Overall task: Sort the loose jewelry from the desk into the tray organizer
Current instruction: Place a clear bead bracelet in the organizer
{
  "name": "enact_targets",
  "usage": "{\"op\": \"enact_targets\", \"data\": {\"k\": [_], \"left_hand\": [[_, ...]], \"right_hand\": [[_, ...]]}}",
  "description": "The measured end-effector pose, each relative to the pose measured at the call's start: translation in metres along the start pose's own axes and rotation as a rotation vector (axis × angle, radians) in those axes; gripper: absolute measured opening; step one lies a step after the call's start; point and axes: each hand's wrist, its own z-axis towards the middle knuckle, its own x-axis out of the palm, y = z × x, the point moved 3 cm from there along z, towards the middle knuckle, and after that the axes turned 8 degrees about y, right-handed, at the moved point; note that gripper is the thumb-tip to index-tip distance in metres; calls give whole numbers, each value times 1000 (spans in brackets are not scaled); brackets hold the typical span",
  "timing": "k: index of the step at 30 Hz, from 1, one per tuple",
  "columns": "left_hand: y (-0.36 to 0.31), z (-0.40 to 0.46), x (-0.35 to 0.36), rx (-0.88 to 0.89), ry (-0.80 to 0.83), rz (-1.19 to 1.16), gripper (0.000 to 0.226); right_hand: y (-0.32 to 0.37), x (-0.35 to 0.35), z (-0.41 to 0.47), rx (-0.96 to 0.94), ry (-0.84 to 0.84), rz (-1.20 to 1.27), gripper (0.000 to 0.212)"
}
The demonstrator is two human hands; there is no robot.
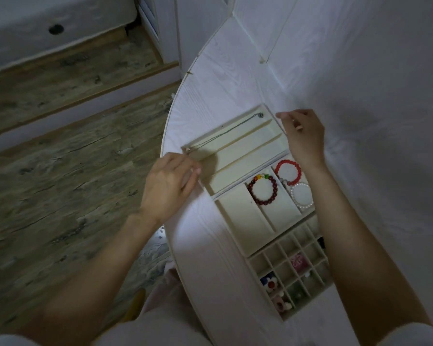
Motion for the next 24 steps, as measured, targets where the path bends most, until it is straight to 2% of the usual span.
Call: {"op": "enact_targets", "data": {"k": [5,11,16,19,21,24], "left_hand": [[-65,-44,12,204,26,-150,19],[-148,-82,37,492,237,-206,18],[-199,-123,88,507,589,-172,19],[-221,-157,122,460,789,-139,27],[-232,-175,139,474,806,-93,34],[-249,-195,160,426,812,-70,41]], "right_hand": [[-15,-26,-119,-31,-27,16,20],[-68,-49,-289,199,-130,-143,21],[-127,-41,-412,523,-170,-320,25],[-142,-37,-463,745,-160,-270,31],[-148,-29,-482,823,-99,-241,41],[-155,-17,-501,782,-50,-165,51]]}}
